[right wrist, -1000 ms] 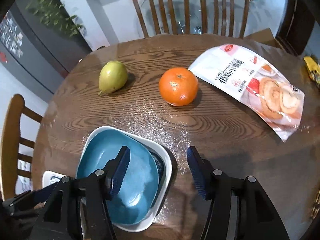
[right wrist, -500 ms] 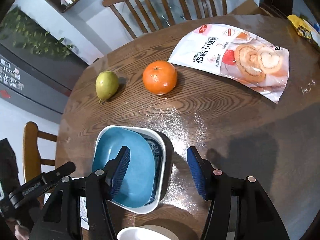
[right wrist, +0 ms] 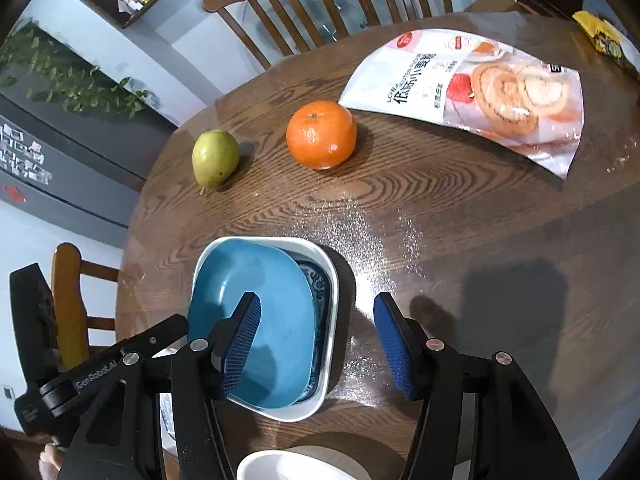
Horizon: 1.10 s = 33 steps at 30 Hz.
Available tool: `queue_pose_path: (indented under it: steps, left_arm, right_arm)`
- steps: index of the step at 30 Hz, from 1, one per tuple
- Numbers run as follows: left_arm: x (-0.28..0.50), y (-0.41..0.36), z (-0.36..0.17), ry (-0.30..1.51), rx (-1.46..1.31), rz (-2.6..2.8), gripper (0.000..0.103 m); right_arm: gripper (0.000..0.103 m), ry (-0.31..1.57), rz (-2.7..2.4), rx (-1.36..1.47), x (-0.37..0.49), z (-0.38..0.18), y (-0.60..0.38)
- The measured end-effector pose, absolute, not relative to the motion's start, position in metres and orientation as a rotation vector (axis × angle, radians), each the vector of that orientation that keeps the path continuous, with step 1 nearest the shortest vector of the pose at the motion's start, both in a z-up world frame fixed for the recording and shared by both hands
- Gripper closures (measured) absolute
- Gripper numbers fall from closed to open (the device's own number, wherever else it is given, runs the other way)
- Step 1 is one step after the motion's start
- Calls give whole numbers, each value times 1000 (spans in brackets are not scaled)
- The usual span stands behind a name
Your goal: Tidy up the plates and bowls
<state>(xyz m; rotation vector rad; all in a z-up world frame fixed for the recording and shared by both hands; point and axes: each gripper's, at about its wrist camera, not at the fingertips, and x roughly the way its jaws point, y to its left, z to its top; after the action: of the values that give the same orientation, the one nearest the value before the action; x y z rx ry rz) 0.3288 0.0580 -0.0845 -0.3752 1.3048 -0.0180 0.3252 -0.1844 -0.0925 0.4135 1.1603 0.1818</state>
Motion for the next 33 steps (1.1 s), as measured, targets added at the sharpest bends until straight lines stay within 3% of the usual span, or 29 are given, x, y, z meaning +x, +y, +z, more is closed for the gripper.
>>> queue_pose_path:
  steps: [15, 23, 26, 30, 33]
  left_arm:
    - [338, 53, -102, 1325, -381, -28, 43]
    - [342, 43, -110, 1339, -365, -59, 67]
    - [343, 41, -110, 1330, -345, -44, 71]
    - [342, 40, -111, 1319, -311, -39, 76]
    - [343, 39, -111, 1309, -299, -44, 76]
  right_arm:
    - [44, 1165, 188, 398, 327, -107, -172]
    - [69, 1200, 208, 450, 330, -124, -171]
    - [71, 1217, 209, 469, 331, -132, -171]
    - [84, 1218, 196, 467, 330, -135, -172]
    - [85, 1227, 200, 474, 330, -137, -173]
